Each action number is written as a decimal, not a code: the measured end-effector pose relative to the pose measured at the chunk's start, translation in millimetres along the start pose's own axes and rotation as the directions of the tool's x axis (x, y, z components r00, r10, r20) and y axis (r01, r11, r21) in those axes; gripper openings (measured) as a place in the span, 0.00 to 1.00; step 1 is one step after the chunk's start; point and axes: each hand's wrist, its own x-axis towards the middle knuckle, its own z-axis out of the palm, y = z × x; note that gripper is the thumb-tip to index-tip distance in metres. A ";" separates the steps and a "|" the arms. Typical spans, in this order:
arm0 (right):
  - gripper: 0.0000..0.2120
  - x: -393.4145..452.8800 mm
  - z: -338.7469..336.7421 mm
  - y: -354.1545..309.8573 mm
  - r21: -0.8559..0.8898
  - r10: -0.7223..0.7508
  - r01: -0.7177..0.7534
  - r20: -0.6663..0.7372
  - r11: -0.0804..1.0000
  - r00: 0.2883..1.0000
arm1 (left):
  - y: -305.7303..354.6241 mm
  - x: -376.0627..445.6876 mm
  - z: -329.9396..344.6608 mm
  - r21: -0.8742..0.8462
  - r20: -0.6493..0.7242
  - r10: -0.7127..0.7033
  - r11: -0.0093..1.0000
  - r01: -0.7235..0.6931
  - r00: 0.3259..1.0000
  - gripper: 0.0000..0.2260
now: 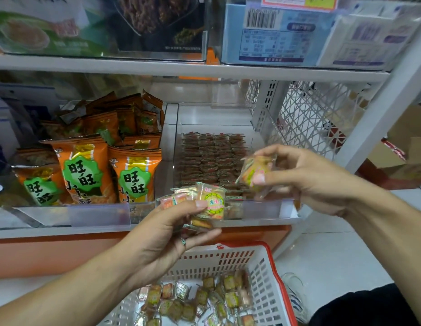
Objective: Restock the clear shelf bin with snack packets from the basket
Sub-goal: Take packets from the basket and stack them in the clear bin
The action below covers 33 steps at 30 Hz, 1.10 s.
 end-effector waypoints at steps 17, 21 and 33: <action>0.17 60.6 -12.8 16.4 -0.973 0.171 -0.112 -0.077 0.202 0.982 | 9.0 2.5 12.3 -0.026 0.015 0.015 1.000 -0.015 1.000 0.05; 0.14 66.2 -12.8 21.3 -0.908 0.287 -0.181 -0.072 0.377 0.955 | 10.0 2.1 13.0 -0.021 0.020 0.018 1.000 -0.018 1.000 0.06; 0.11 66.0 -1.3 29.5 -0.852 0.244 -0.308 -0.220 0.422 0.944 | 10.2 -1.0 7.7 -0.039 0.015 0.014 0.999 -0.013 1.000 0.08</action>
